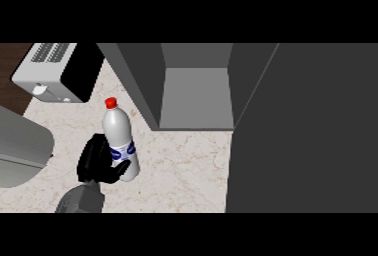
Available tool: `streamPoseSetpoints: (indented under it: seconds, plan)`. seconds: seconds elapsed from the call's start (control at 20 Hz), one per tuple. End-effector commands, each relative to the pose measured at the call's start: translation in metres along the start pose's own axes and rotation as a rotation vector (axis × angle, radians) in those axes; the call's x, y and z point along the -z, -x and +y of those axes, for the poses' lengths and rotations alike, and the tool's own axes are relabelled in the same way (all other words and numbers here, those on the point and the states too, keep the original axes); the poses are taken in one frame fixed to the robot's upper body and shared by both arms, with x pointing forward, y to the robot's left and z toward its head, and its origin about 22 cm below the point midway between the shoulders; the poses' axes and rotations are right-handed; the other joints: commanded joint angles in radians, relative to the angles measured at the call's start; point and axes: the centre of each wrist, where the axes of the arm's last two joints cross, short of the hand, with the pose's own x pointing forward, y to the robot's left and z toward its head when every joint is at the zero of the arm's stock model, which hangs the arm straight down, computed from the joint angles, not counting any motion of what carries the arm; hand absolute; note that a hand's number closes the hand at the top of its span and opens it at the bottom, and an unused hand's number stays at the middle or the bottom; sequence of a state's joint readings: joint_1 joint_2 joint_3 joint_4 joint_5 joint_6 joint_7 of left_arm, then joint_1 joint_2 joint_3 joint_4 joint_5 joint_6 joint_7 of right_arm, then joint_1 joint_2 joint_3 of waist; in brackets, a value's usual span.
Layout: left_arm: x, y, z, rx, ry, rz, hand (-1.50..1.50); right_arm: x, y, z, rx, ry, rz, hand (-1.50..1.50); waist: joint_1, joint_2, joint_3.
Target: Pick up the bottled water, place it into the cabinet and close the cabinet
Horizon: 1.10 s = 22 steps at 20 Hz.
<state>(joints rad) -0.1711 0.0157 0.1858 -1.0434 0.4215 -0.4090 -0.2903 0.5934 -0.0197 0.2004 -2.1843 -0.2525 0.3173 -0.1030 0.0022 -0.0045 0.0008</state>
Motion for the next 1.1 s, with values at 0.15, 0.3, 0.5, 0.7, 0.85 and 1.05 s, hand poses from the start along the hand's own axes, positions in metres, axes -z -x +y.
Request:
streamPoseSetpoints:
  seconds: [0.15, 0.3, 0.5, 0.7, 0.85, 1.05]
  plan:
    - [0.019, -0.032, -0.073, 0.049, 0.068, -0.038, 1.50, -0.009, 0.000, 0.004, 0.013, -0.023, 0.011, -1.50, -0.004, -0.001, 0.000]
    - [0.052, -0.037, -0.107, 0.089, 0.060, -0.062, 1.50, 0.011, -0.003, 0.001, 0.005, -0.021, 0.005, -1.50, -0.006, 0.003, -0.001]
    - [0.062, -0.053, -0.144, 0.125, 0.050, -0.056, 1.50, 0.005, 0.000, -0.003, 0.002, -0.010, -0.001, -1.50, -0.010, 0.002, 0.000]
    - [0.087, -0.049, -0.155, 0.151, 0.043, -0.041, 1.50, 0.012, 0.021, 0.009, 0.005, -0.018, 0.018, -1.50, -0.013, 0.005, -0.001]
    - [0.082, -0.040, -0.182, 0.251, 0.047, -0.079, 1.50, 0.002, 0.009, 0.002, 0.021, -0.024, 0.004, -1.50, -0.027, 0.004, 0.000]
    - [0.103, -0.047, -0.187, 0.328, 0.026, -0.108, 1.50, -0.004, 0.031, 0.002, 0.034, -0.042, 0.019, -1.50, -0.046, 0.006, 0.000]
